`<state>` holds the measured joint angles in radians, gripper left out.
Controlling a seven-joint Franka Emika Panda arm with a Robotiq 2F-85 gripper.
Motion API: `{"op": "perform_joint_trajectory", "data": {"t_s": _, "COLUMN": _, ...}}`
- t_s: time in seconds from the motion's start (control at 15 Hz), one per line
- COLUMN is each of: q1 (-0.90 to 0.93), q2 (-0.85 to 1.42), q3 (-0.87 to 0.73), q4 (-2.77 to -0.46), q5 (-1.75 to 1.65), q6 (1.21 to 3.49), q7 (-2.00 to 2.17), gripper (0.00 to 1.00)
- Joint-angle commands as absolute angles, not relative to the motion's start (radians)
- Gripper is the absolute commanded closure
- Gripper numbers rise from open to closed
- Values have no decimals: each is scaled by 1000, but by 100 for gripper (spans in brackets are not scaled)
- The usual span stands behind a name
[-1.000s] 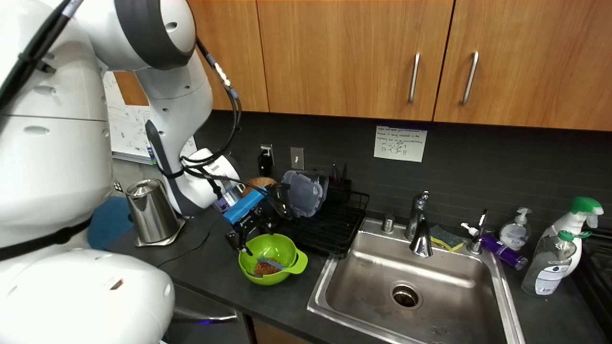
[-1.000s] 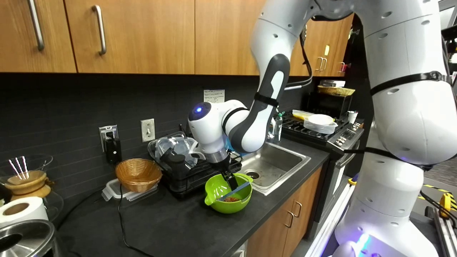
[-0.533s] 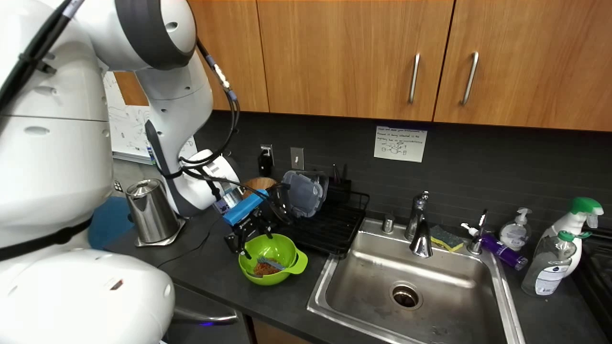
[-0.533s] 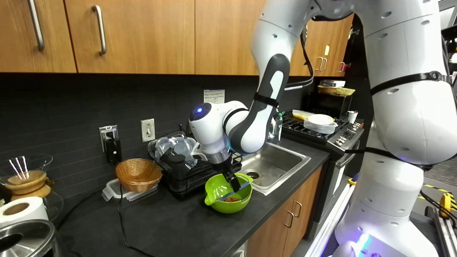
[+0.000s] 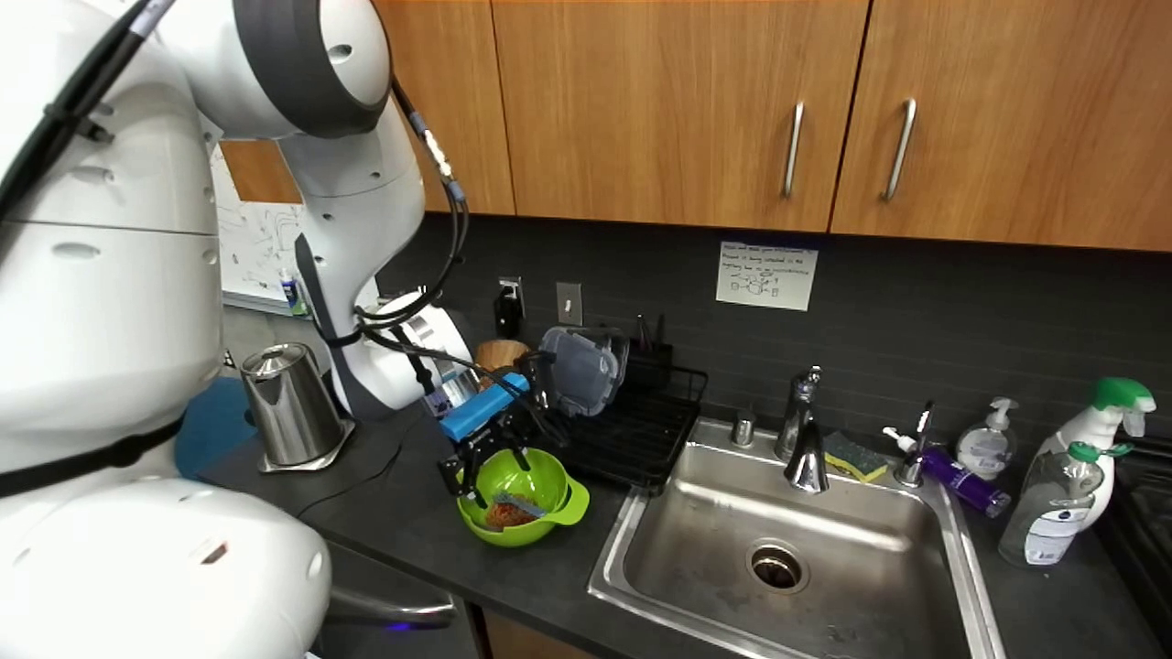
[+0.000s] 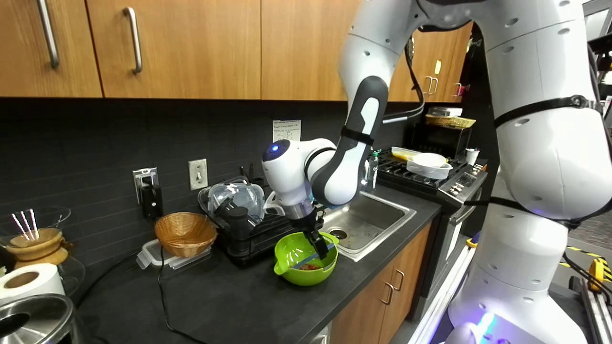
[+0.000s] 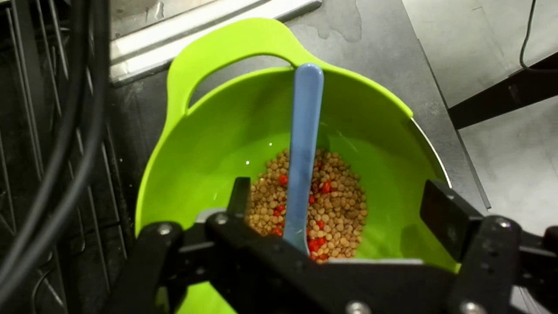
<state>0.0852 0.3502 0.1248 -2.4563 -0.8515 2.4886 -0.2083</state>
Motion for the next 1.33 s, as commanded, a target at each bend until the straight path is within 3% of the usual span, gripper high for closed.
{"op": "perform_joint_trajectory", "data": {"t_s": 0.0, "q1": 65, "q2": 356, "q3": 106, "q4": -2469, "q5": -844, "q6": 2539, "q7": -251, "gripper": 0}}
{"op": "perform_joint_trajectory", "data": {"t_s": 1.27, "q1": 19, "q2": 421, "q3": 57, "q4": -2463, "q5": -835, "q6": 2643, "q7": -302, "gripper": 0}}
